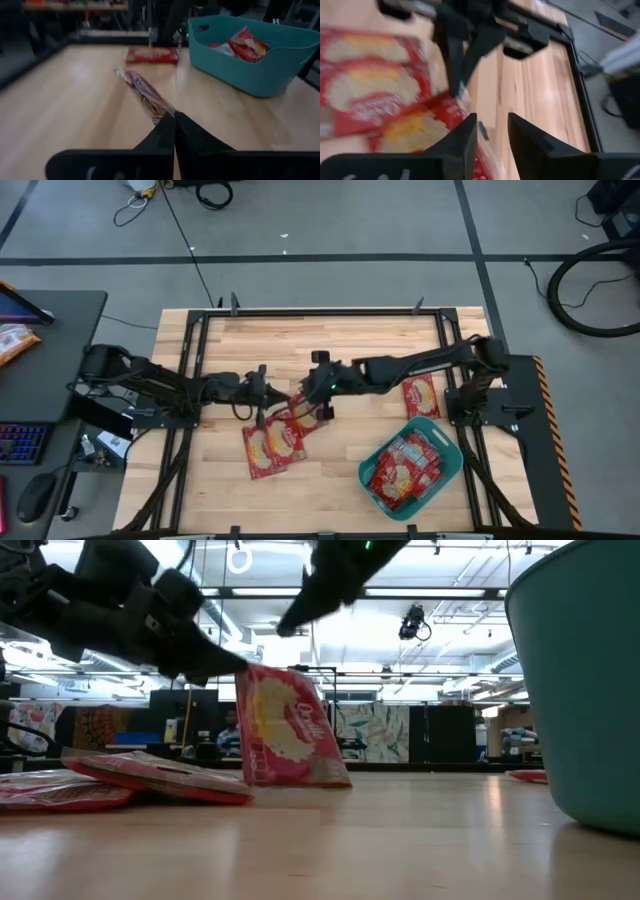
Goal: Sort popcorn bags into baskets
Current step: Put the red popcorn into the green bin
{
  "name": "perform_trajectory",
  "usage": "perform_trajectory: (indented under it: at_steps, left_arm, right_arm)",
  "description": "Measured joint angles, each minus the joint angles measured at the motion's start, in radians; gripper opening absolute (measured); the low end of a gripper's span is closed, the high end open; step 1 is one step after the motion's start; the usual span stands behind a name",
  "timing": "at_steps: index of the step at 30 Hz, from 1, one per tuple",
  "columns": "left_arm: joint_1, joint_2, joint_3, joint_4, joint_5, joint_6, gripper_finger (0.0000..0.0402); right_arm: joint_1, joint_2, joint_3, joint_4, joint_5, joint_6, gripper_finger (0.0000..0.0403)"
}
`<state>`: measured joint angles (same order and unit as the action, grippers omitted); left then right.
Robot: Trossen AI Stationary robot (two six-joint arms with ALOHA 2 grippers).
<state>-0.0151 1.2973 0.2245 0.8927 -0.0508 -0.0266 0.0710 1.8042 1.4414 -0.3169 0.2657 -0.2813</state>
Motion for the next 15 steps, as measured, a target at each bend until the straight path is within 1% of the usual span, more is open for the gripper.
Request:
perform_trajectory:
  at_steps: [2, 5, 11, 13, 15]
  left_arm:
    - [0.0, -0.014, 0.0, 0.018, -0.014, 0.057, 0.0003]
    - [0.0, -0.022, 0.0, 0.073, -0.019, 0.141, 0.0004]
    - [-0.018, -0.022, 0.0, 0.144, -0.007, 0.308, 0.0004]
    - [-0.033, -0.022, 0.0, 0.167, -0.008, 0.356, 0.0004]
    - [-0.047, -0.022, 0.0, 0.176, -0.008, 0.401, 0.0004]
  right_arm:
    - [-0.008, -0.03, 0.0, -0.001, -0.051, 0.002, 0.0128]
    - [-0.011, -0.051, 0.0, -0.014, -0.083, 0.009, 0.0157]
    - [-0.019, -0.048, 0.0, -0.056, -0.088, 0.02, 0.0227]
    - [-0.022, -0.046, 0.0, -0.063, -0.085, 0.015, 0.0242]
    - [-0.023, -0.046, 0.0, -0.053, -0.057, -0.02, 0.0251]
